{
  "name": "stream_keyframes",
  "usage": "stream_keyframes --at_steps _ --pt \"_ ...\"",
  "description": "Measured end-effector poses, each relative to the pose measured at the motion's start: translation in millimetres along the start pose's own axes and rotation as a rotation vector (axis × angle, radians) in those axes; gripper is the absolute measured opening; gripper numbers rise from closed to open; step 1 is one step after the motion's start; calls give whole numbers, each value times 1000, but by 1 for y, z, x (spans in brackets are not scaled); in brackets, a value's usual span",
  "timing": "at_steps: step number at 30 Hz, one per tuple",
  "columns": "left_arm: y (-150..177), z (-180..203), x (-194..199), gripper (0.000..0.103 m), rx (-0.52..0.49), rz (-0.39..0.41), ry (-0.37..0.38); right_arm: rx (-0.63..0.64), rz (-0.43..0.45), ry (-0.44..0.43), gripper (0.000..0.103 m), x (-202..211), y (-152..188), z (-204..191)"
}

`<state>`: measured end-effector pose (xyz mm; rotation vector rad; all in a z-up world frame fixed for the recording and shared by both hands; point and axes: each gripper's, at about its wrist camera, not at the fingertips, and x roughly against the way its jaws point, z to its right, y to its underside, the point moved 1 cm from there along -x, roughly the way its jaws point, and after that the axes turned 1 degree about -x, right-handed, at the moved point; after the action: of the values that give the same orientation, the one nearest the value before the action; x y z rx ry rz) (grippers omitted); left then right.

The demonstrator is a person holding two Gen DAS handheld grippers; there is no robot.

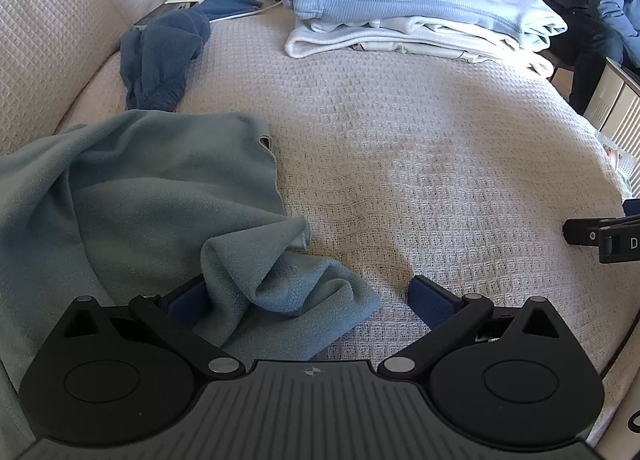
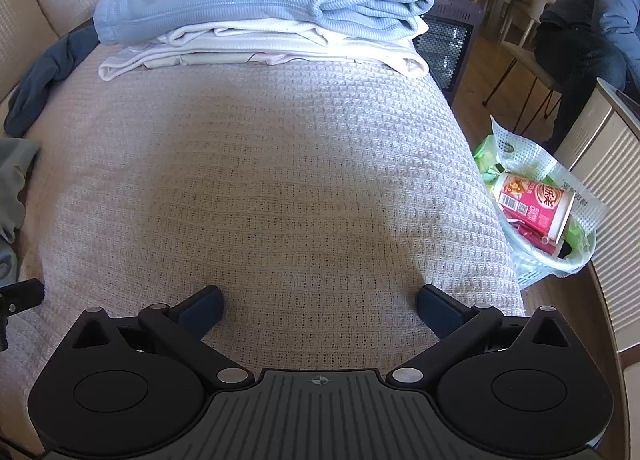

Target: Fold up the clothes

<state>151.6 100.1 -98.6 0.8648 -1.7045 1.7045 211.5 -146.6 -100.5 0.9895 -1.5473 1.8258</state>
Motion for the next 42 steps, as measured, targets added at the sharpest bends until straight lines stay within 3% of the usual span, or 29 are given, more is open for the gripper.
stream_keyframes --at_steps 42 --pt "-1 1 0 103 2 -14 -7 40 36 18 103 -2 6 -3"
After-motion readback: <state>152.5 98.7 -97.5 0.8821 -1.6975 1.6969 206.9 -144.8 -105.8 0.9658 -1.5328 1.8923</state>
